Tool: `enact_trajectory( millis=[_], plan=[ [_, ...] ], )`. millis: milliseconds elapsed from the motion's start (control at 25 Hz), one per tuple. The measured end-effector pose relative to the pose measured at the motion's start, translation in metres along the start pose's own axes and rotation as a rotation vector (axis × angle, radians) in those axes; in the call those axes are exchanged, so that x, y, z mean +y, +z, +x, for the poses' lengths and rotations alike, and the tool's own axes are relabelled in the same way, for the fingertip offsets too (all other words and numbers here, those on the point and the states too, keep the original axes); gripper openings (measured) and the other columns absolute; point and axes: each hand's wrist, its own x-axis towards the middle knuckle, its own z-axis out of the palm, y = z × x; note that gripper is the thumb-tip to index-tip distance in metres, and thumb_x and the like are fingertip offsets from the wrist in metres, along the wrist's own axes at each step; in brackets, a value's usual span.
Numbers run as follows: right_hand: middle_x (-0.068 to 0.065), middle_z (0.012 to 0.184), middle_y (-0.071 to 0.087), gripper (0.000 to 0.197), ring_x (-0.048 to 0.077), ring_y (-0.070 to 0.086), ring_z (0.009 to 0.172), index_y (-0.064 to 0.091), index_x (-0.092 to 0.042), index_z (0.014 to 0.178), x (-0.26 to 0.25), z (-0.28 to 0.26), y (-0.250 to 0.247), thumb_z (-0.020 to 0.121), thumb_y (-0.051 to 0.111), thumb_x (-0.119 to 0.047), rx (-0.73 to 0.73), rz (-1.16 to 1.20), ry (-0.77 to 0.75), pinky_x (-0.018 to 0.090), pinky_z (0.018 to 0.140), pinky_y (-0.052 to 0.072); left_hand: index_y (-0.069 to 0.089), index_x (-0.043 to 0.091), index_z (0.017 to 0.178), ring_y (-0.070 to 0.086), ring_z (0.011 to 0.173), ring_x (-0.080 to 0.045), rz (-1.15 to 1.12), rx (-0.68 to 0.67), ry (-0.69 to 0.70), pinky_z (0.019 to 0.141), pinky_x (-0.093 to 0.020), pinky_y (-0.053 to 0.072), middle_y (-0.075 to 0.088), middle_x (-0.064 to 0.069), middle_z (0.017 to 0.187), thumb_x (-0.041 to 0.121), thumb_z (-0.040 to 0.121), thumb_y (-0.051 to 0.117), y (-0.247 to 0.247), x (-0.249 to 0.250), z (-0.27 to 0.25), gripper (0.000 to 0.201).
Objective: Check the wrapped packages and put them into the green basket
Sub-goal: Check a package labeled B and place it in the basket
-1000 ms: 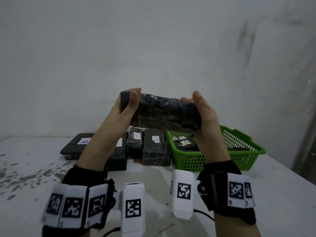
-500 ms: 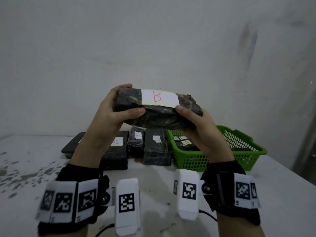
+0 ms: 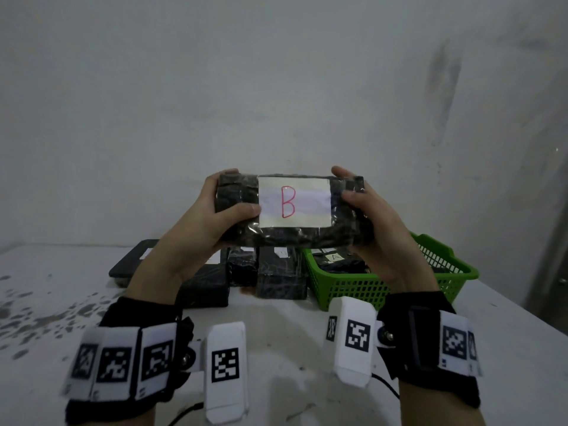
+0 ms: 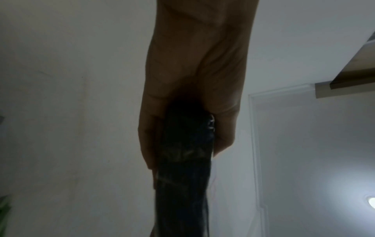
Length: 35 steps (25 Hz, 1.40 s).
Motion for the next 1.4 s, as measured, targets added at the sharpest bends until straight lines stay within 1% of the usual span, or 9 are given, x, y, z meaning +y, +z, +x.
enact_trajectory(
  millis=[120, 320, 480, 640, 800, 880, 1120, 1280, 1400],
  plan=[
    [0.002, 0.092, 0.066, 0.036, 0.008, 0.065, 0.066, 0.052, -0.017, 0.123, 0.004, 0.004, 0.001, 0.091, 0.047, -0.003, 0.097, -0.101, 0.014, 0.023, 0.056, 0.055, 0.045, 0.029, 0.109, 0.061, 0.076, -0.02, 0.032, 0.023, -0.002, 0.058, -0.031, 0.057, 0.059, -0.003, 0.096, -0.002, 0.069, 0.07, -0.003, -0.001, 0.002, 0.057],
    [-0.003, 0.058, 0.067, 0.014, 0.008, 0.063, 0.049, 0.06, -0.004, 0.085, 0.007, 0.005, 0.003, 0.089, 0.049, 0.003, 0.122, -0.15, 0.004, 0.019, 0.046, 0.049, 0.05, 0.018, 0.108, 0.061, 0.078, -0.022, 0.088, 0.047, -0.042, 0.062, -0.035, 0.056, 0.058, -0.007, 0.096, 0.007, 0.064, 0.072, -0.004, -0.005, 0.006, 0.05],
    [0.005, 0.08, 0.066, 0.021, 0.012, 0.065, 0.065, 0.056, -0.001, 0.109, 0.013, 0.01, 0.004, 0.088, 0.053, 0.0, 0.197, -0.174, -0.028, 0.024, 0.055, 0.054, 0.05, 0.025, 0.096, 0.056, 0.07, -0.02, 0.079, 0.074, -0.018, 0.061, -0.038, 0.052, 0.054, -0.001, 0.087, -0.002, 0.08, 0.06, -0.002, -0.003, 0.007, 0.033],
    [0.007, 0.09, 0.066, 0.026, 0.016, 0.066, 0.075, 0.055, -0.004, 0.113, 0.013, 0.01, 0.006, 0.088, 0.055, -0.001, 0.206, -0.175, -0.018, 0.027, 0.063, 0.057, 0.05, 0.02, 0.105, 0.061, 0.078, -0.021, 0.058, 0.101, -0.011, 0.066, -0.042, 0.053, 0.058, -0.001, 0.093, -0.001, 0.077, 0.062, -0.002, 0.0, 0.005, 0.037],
    [0.011, 0.107, 0.067, 0.027, 0.023, 0.064, 0.093, 0.058, -0.01, 0.114, 0.009, 0.006, 0.004, 0.089, 0.053, -0.005, 0.14, -0.165, 0.024, 0.037, 0.08, 0.054, 0.048, 0.014, 0.117, 0.065, 0.091, -0.022, 0.092, 0.102, -0.002, 0.072, -0.041, 0.055, 0.063, -0.003, 0.105, 0.028, 0.072, 0.068, 0.0, 0.002, 0.001, 0.051],
    [0.008, 0.101, 0.067, 0.025, 0.02, 0.064, 0.089, 0.058, -0.01, 0.112, 0.007, 0.004, 0.002, 0.089, 0.052, -0.003, 0.105, -0.155, 0.068, 0.031, 0.075, 0.055, 0.051, 0.015, 0.116, 0.066, 0.097, -0.023, 0.083, 0.1, -0.023, 0.073, -0.04, 0.054, 0.065, -0.005, 0.111, 0.039, 0.063, 0.066, 0.001, 0.002, 0.0, 0.06],
    [0.002, 0.078, 0.066, 0.017, 0.014, 0.063, 0.066, 0.061, -0.016, 0.087, 0.014, 0.008, 0.004, 0.089, 0.054, 0.0, 0.231, -0.288, 0.055, 0.021, 0.051, 0.052, 0.053, 0.025, 0.091, 0.061, 0.081, -0.014, 0.114, 0.159, 0.083, 0.072, -0.036, 0.052, 0.062, 0.006, 0.087, 0.026, 0.068, 0.065, 0.007, 0.0, 0.003, 0.026],
    [0.001, 0.081, 0.066, 0.019, 0.016, 0.062, 0.071, 0.061, -0.02, 0.087, 0.012, 0.007, 0.004, 0.089, 0.055, -0.002, 0.26, -0.324, 0.027, 0.019, 0.05, 0.049, 0.052, 0.028, 0.091, 0.063, 0.086, -0.015, 0.174, 0.197, 0.122, 0.082, -0.04, 0.052, 0.063, 0.007, 0.09, 0.019, 0.081, 0.063, 0.01, -0.004, 0.005, 0.017],
    [0.002, 0.092, 0.066, 0.02, 0.019, 0.062, 0.084, 0.06, -0.013, 0.101, 0.008, 0.005, 0.004, 0.089, 0.052, 0.001, 0.209, -0.291, 0.007, 0.022, 0.06, 0.05, 0.049, 0.029, 0.103, 0.063, 0.101, -0.022, 0.181, 0.172, 0.066, 0.09, -0.048, 0.051, 0.063, 0.003, 0.104, 0.039, 0.073, 0.07, 0.006, -0.004, 0.003, 0.038]
  ],
)
